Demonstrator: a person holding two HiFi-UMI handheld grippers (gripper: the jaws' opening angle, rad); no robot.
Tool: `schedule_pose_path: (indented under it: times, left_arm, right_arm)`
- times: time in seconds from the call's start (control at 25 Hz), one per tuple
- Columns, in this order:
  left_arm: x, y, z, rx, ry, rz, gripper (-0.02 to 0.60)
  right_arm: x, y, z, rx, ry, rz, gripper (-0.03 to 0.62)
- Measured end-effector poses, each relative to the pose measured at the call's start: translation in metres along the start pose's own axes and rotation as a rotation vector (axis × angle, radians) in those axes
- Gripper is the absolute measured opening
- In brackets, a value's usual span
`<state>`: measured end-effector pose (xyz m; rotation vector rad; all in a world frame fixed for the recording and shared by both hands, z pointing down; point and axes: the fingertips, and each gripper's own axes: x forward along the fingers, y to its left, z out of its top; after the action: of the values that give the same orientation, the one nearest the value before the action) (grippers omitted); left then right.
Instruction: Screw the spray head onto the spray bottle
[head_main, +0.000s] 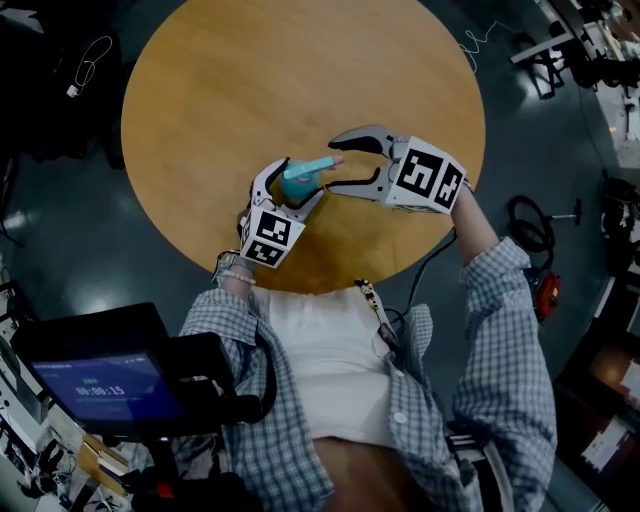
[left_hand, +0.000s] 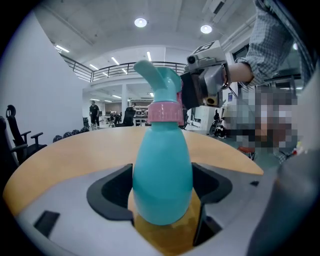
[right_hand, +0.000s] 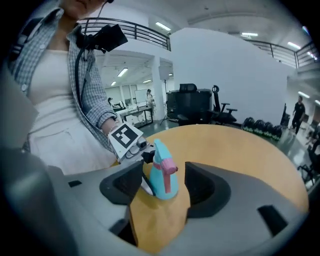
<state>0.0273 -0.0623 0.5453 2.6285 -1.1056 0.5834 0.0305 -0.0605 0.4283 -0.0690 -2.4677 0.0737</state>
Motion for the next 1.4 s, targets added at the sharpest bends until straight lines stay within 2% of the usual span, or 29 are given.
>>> schedule_pose_path:
  times: [0.2,0.44,0.6,0.68,0.76,0.8,0.84,0.88,0.92,1.12,1.2,1.24,1.36,1.4]
  left_arm:
    - [-0.001,0.000,-0.001,-0.002,-0.001,0.000,0.364]
    - [-0.002,0.001,-0.001,-0.006,-0.001,0.005,0.364]
    - [-0.002,0.002,-0.001,-0.006,0.001,0.004,0.364]
    - [-0.001,0.002,-0.001,-0.004,0.001,0.001,0.364]
    - [-0.002,0.002,-0.001,-0.001,0.001,-0.004,0.364]
    - [-0.002,0.002,-0.001,0.001,0.001,-0.006,0.364]
    - [-0.002,0.002,-0.001,0.002,0.000,-0.009,0.364]
    - [-0.003,0.003,-0.001,0.003,-0.001,-0.011,0.364]
    - [-0.003,0.002,-0.001,0.004,-0.001,-0.014,0.364]
    - [-0.004,0.000,-0.004,0.012,0.004,-0.032,0.364]
    - [-0.005,-0.001,-0.004,0.014,0.004,-0.037,0.364]
    - [-0.006,-0.001,-0.004,0.015,0.003,-0.039,0.364]
    - [-0.007,-0.002,-0.005,0.016,-0.001,-0.041,0.364]
    - [-0.008,-0.002,-0.005,0.015,-0.001,-0.042,0.364]
  right_arm:
    - [0.015,0.019,-0.012,0.033,0.024,0.041,0.250]
    - [0.009,0.052,-0.003,0.033,-0.031,0.044,0.250]
    - [0.016,0.072,0.005,0.013,-0.066,0.078,0.249]
    - [0.012,0.067,0.006,0.034,-0.111,0.078,0.249]
    - [0.000,0.043,0.007,0.064,-0.170,0.015,0.249]
    - [-0.004,0.027,0.005,0.053,-0.179,-0.038,0.235]
    - [-0.004,0.012,0.000,0.021,-0.164,-0.085,0.188]
    - [0.000,0.002,-0.006,-0.016,-0.136,-0.112,0.128]
    - [0.007,-0.002,-0.012,-0.043,-0.110,-0.111,0.100]
    - [0.039,0.010,-0.014,-0.010,-0.077,0.064,0.097]
    - [0.044,0.014,-0.009,0.017,-0.081,0.101,0.192]
    - [0.045,0.015,-0.006,0.022,-0.088,0.114,0.195]
    - [0.049,0.017,0.000,0.000,-0.115,0.131,0.185]
    - [0.050,0.017,0.001,-0.012,-0.124,0.130,0.124]
